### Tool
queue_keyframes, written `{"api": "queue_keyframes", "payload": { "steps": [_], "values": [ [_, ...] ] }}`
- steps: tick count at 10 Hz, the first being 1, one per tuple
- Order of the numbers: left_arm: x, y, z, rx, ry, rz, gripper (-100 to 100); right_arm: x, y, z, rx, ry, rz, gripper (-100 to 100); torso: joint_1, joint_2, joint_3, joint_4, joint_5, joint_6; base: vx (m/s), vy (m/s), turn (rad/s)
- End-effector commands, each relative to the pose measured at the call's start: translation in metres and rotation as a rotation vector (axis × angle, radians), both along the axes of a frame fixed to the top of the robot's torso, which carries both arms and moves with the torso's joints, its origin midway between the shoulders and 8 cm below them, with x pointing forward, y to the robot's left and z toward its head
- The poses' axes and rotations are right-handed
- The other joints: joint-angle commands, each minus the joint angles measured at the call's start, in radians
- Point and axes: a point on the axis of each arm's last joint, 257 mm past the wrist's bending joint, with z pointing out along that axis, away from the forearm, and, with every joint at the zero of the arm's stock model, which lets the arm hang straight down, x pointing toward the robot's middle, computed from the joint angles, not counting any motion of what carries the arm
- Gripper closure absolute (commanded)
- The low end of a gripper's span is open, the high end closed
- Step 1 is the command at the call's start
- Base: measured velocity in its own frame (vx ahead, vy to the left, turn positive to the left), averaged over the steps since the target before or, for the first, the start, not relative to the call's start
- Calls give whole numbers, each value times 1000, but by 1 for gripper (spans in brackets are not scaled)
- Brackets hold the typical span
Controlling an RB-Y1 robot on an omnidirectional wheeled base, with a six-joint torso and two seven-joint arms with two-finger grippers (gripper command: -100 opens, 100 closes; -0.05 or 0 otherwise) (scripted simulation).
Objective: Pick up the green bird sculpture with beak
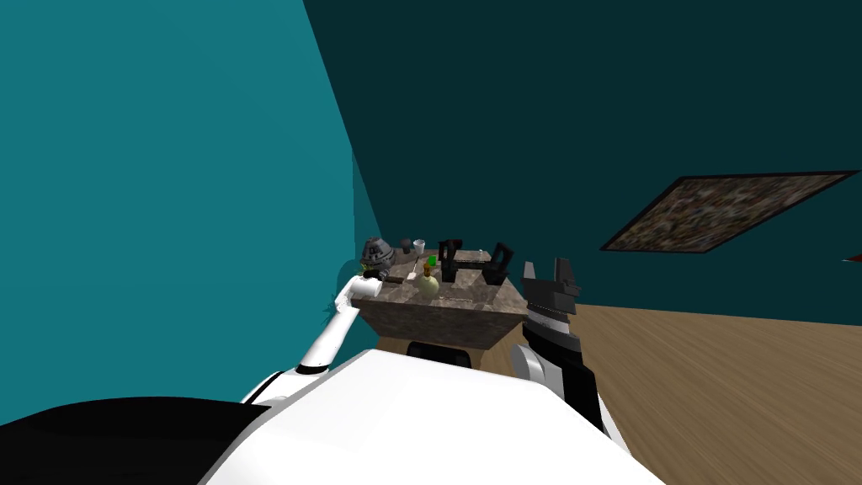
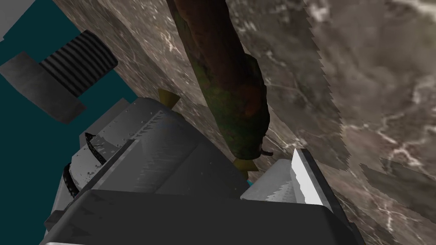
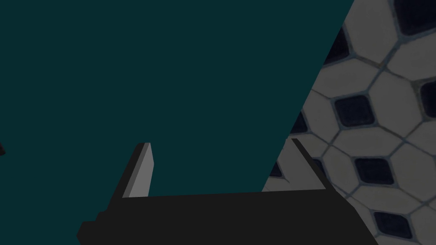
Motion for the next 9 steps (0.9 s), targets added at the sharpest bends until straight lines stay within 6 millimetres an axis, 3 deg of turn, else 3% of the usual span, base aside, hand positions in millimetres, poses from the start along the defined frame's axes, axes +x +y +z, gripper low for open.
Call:
{"api": "queue_keyframes", "payload": {
  "steps": [1,2,3,4,9],
  "values": [
    [-5,1,-8,-7,32,14,-100,0,0,0,0,0,0,0,0,0,0,0,0,0,34,17,-6],
    [-3,1,-4,-4,19,8,-100,0,0,0,0,0,0,0,0,0,0,0,0,0,14,7,-2],
    [-4,1,-5,-5,23,10,0,0,0,0,0,0,0,0,0,2,1,0,0,0,0,0,0],
    [0,15,-8,-3,23,30,-100,0,0,0,0,0,0,0,-1,2,1,1,0,0,-30,-5,-150],
    [7,52,-16,-3,23,84,-100,0,0,0,0,0,0,0,-2,6,3,1,0,0,-47,-12,-117]
  ]
}}
